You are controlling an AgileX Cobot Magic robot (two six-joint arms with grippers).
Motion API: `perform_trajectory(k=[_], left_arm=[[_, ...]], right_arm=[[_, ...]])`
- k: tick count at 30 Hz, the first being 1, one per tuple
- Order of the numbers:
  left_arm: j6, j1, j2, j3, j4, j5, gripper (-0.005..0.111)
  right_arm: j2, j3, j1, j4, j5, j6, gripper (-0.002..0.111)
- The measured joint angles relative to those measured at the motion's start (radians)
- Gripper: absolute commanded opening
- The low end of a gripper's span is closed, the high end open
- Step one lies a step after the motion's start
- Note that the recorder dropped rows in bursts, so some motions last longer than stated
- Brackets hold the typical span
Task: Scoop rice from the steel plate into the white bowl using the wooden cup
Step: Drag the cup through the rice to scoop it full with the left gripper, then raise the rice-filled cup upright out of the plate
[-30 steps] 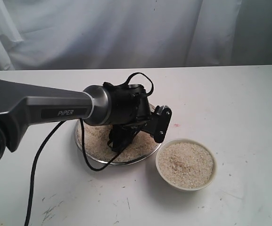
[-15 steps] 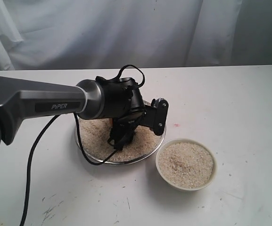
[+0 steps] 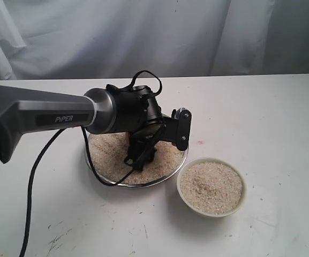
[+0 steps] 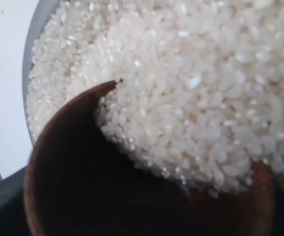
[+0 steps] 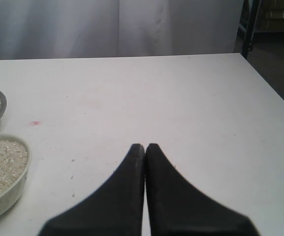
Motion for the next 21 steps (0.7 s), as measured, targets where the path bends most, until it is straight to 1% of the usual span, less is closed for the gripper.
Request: perform_trajectory(k=[21], left_arm=[[-0.006,0.002,-0.017,0.0,-0.02,-0.02,0.0]], right_arm=[[0.0,0.0,0.0,0.0,0.0,0.0,0.0]])
